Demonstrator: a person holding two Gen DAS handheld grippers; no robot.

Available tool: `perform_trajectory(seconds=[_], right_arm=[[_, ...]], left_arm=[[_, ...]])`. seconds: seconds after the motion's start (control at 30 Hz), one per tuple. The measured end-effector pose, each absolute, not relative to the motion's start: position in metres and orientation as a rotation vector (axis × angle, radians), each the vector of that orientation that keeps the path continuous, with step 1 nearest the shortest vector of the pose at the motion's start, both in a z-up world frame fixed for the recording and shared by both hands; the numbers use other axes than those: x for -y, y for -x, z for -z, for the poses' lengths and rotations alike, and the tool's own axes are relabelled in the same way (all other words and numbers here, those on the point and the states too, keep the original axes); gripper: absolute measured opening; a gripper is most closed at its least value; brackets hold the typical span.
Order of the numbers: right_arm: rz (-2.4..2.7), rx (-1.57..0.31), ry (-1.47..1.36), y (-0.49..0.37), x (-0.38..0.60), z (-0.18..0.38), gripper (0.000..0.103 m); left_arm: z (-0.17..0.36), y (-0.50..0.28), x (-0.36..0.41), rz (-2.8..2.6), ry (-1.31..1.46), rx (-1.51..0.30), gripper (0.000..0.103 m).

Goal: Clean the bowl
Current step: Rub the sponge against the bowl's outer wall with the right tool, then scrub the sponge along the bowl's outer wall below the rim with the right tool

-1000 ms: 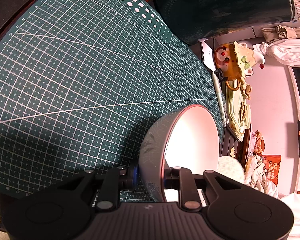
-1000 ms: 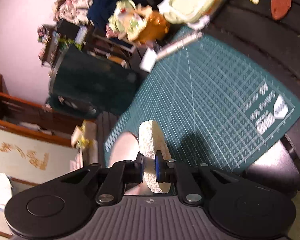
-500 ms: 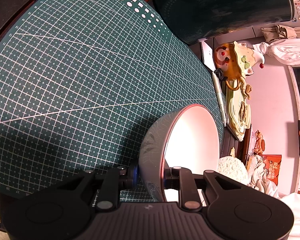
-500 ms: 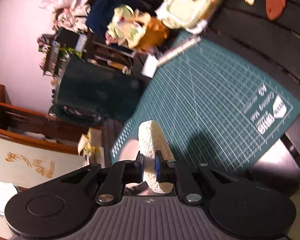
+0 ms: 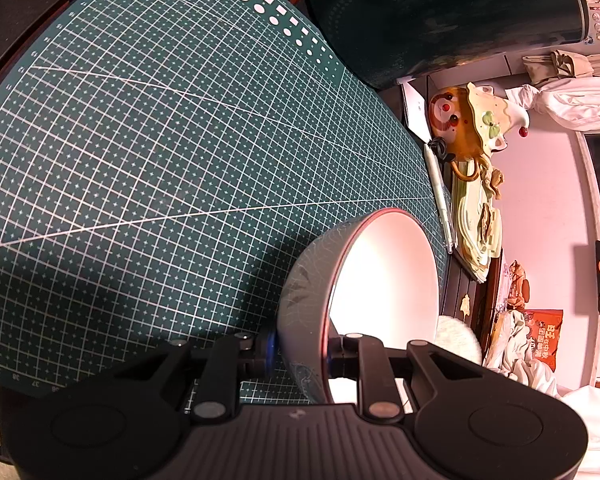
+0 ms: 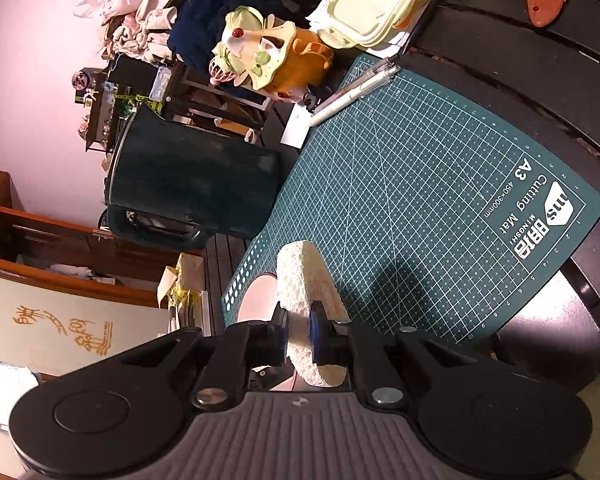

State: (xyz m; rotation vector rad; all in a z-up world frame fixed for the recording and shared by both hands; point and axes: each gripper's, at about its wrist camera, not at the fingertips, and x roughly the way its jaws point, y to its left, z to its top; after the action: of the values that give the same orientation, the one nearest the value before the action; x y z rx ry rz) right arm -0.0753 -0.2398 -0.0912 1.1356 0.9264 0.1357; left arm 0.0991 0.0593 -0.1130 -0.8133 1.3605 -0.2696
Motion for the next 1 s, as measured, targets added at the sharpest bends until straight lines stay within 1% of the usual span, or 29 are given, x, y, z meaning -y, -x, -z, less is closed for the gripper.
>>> perform_trajectory(seconds=[0.13, 0.2, 0.3, 0.4, 0.6, 0.8, 0.87, 1.0], right_arm=[[-0.136, -0.997, -1.137, 0.075, 0.231, 0.107, 0.01], [-0.138, -0.986, -1.148, 0.074, 0.233, 0.104, 0.01], [-0.141, -0.912, -1.154, 0.075, 0.242, 0.089, 0.01], [-0.145, -0.906, -1.151, 0.075, 0.243, 0.088, 0.01], [-0.145, -0.995, -1.153, 0.074, 0.232, 0.108, 0.01], [-0.149, -0.913, -1.165, 0.074, 0.243, 0.091, 0.01], [-0.147, -0.924, -1.161, 0.074, 0.242, 0.094, 0.01], [-0.148, -1.005, -1.135, 0.073, 0.232, 0.106, 0.01]], left_arm=[[0.112, -0.1, -0.059, 0.27, 0.812, -1.361, 0.02], [0.112, -0.099, -0.061, 0.271, 0.81, -1.363, 0.02], [0.113, -0.097, -0.061, 0.271, 0.81, -1.362, 0.02], [0.113, -0.097, -0.061, 0.271, 0.81, -1.361, 0.02], [0.112, -0.097, -0.06, 0.272, 0.81, -1.358, 0.02], [0.111, -0.098, -0.059, 0.272, 0.807, -1.359, 0.02], [0.112, -0.098, -0.059, 0.271, 0.808, -1.359, 0.02], [0.111, -0.098, -0.058, 0.272, 0.809, -1.358, 0.02]])
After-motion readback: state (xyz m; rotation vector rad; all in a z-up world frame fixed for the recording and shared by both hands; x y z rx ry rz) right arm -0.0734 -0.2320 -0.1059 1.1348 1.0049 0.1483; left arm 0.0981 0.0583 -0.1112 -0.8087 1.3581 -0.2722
